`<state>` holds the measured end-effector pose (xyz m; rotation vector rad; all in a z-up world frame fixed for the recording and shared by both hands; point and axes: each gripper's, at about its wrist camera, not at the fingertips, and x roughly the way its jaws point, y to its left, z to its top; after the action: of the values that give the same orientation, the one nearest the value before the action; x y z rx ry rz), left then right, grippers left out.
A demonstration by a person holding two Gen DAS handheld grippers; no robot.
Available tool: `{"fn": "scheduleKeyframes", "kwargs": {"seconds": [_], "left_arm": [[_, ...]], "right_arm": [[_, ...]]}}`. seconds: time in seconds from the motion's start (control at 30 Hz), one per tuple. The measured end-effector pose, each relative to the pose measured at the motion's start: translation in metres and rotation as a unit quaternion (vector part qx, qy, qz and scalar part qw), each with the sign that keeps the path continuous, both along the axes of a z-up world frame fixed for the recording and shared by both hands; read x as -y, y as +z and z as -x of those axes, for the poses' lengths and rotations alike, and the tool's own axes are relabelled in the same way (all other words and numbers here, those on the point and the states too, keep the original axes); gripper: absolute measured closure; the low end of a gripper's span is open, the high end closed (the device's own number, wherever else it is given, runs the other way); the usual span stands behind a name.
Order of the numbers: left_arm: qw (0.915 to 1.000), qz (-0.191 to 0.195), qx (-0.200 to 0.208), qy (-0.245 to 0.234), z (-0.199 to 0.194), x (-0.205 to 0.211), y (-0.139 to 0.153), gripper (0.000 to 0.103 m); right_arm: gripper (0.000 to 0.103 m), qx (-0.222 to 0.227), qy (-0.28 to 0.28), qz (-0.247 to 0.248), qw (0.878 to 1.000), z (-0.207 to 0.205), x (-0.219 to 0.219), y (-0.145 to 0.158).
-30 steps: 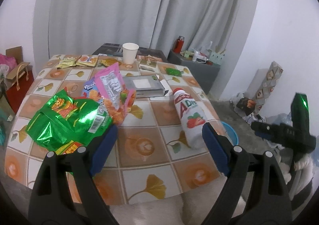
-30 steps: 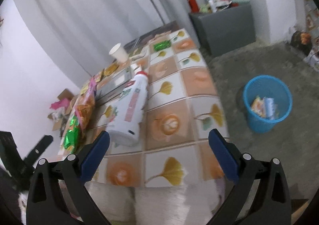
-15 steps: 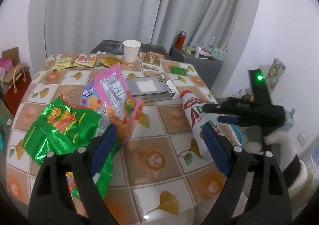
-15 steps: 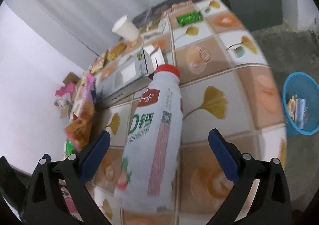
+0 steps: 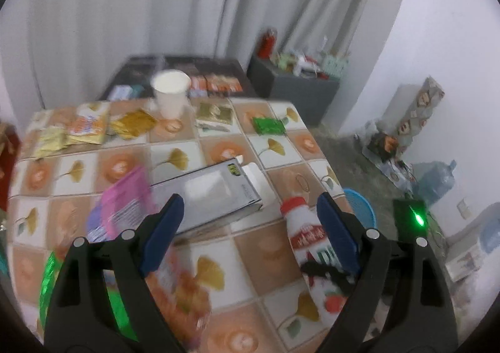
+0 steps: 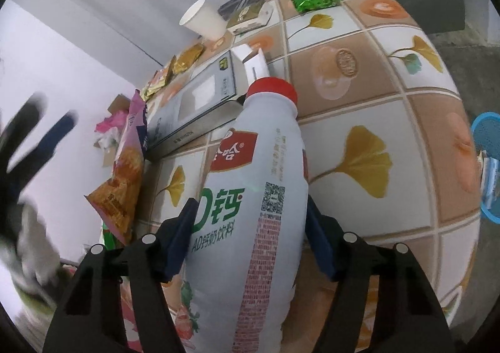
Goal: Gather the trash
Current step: 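Grasp the white milk bottle with the right tool while the left tool grasps the grey CABLE box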
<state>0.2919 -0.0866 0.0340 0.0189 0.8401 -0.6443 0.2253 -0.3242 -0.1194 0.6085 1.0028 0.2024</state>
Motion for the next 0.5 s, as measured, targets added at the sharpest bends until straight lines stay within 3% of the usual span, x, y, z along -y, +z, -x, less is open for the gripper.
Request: {"fn": "scheduleKeyframes", "kwargs": {"seconds": [0.1, 0.13, 0.23, 0.37, 0.5], "left_arm": [[0.9990, -0.030, -0.033, 0.007, -0.043, 0.020, -0.014, 0.020], [0.9974, -0.038, -0.061, 0.011, -0.062, 0.026, -0.024, 0.020], [0.9904, -0.053, -0.113, 0.059, -0.106, 0.032, -0.051, 0.020], [0.9802, -0.075, -0.146, 0.111, -0.156, 0.038, -0.088, 0.020], [0.9714, -0.113, -0.160, 0.134, -0.171, 0.058, -0.112, 0.021]], "right_arm": [[0.038, 0.006, -0.015, -0.003, 1.000, 0.016, 0.018, -0.002], [0.038, 0.007, -0.020, -0.006, 1.000, 0.022, 0.023, -0.002], [0.038, 0.012, -0.035, -0.009, 0.999, 0.039, 0.040, -0.004], [0.038, 0.021, -0.045, -0.013, 0.999, 0.060, 0.051, -0.005], [0.038, 0.026, -0.049, -0.008, 0.998, 0.072, 0.056, -0.005]]}}
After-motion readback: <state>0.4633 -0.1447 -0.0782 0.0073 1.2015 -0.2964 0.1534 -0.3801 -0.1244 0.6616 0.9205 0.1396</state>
